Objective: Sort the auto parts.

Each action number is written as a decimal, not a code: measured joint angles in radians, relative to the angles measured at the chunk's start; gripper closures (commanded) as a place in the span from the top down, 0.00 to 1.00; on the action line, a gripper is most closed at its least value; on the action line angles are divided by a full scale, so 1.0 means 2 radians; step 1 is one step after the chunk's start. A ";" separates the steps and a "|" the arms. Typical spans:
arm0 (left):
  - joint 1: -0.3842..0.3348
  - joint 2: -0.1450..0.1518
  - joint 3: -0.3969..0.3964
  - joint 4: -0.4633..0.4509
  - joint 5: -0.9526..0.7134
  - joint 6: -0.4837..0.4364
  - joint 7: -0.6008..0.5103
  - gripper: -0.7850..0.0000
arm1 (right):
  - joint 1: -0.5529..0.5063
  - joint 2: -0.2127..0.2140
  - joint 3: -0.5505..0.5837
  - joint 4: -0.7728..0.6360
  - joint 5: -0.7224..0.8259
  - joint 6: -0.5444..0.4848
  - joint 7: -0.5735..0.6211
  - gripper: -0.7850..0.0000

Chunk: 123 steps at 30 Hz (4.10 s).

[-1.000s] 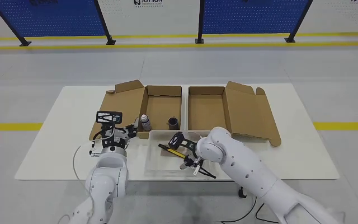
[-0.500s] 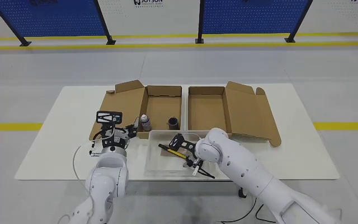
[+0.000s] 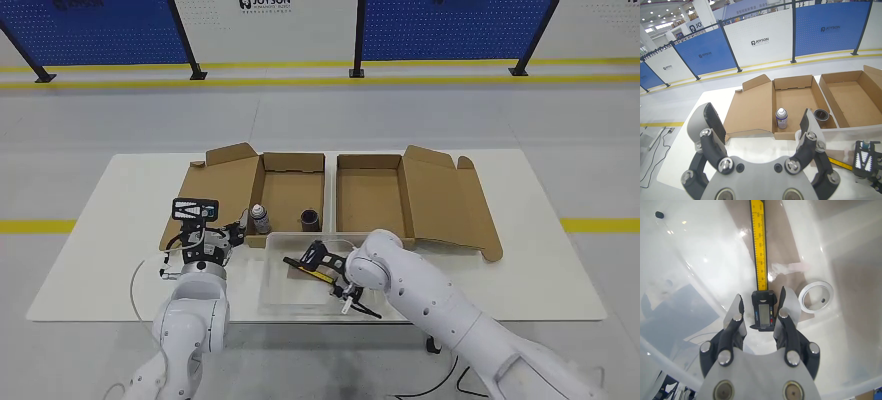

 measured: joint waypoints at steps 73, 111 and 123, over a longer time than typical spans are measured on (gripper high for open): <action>0.000 0.000 0.000 0.000 0.000 0.000 0.000 1.00 | -0.116 0.042 0.160 -0.205 -0.043 0.016 -0.014 0.00; 0.000 0.000 0.000 0.000 0.000 0.000 0.000 1.00 | -0.248 0.054 0.294 -0.171 0.356 -0.124 -0.329 0.00; 0.000 0.000 0.000 0.000 0.000 0.000 0.000 1.00 | -0.236 0.055 0.296 -0.176 0.304 -0.099 -0.355 0.00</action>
